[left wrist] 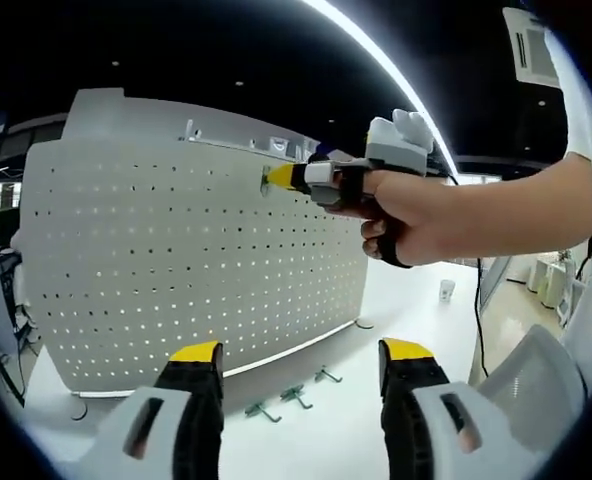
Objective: Insert the hook assembly into the mounting plate slot until the hook locks in place.
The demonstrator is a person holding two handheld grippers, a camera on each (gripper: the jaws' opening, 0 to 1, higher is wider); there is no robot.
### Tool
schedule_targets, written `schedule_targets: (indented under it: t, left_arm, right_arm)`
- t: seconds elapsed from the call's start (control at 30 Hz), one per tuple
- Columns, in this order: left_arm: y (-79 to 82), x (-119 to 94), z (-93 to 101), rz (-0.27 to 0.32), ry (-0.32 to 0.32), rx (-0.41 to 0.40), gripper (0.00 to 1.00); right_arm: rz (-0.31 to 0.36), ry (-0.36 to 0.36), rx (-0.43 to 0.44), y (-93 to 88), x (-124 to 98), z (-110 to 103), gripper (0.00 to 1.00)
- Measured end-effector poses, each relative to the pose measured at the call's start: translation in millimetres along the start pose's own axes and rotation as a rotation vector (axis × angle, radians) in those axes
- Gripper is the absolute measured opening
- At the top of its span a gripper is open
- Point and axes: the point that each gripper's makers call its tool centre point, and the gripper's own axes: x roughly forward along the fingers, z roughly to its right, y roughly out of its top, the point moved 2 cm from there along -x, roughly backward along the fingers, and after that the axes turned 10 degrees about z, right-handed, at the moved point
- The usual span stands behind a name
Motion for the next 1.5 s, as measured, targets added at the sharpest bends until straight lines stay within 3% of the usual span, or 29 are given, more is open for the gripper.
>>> schedule_targets:
  t: [0.47,1.07,1.23,1.37,1.5]
  left_arm:
    - [-7.0,-5,-0.3,-0.025,0.01,-0.009,0.64]
    - [-10.9,-10,-9.3,-0.043,0.047,-0.03,0.61]
    - [-9.6,-9,-10.5,-0.042,0.052,-0.031,0.61]
    - [-7.2,-10,-12.4,-0.035,0.059,-0.04,0.6]
    - [-3.4,-12,-14.8,-0.018,0.067,-0.053,0.59]
  right_arm:
    - [-0.001,0.004,-0.096,-3.6,19,1,0.01]
    - [-0.009,0.009,-0.102,-11.6,31,5,0.01]
    - [-0.014,-0.006,-0.092,-15.2,33,3,0.01]
    - [-0.029,-0.022,-0.14,-14.6,33,1,0.01]
    - [-0.031,-0.079,-0.126,-14.7,33,2,0.01]
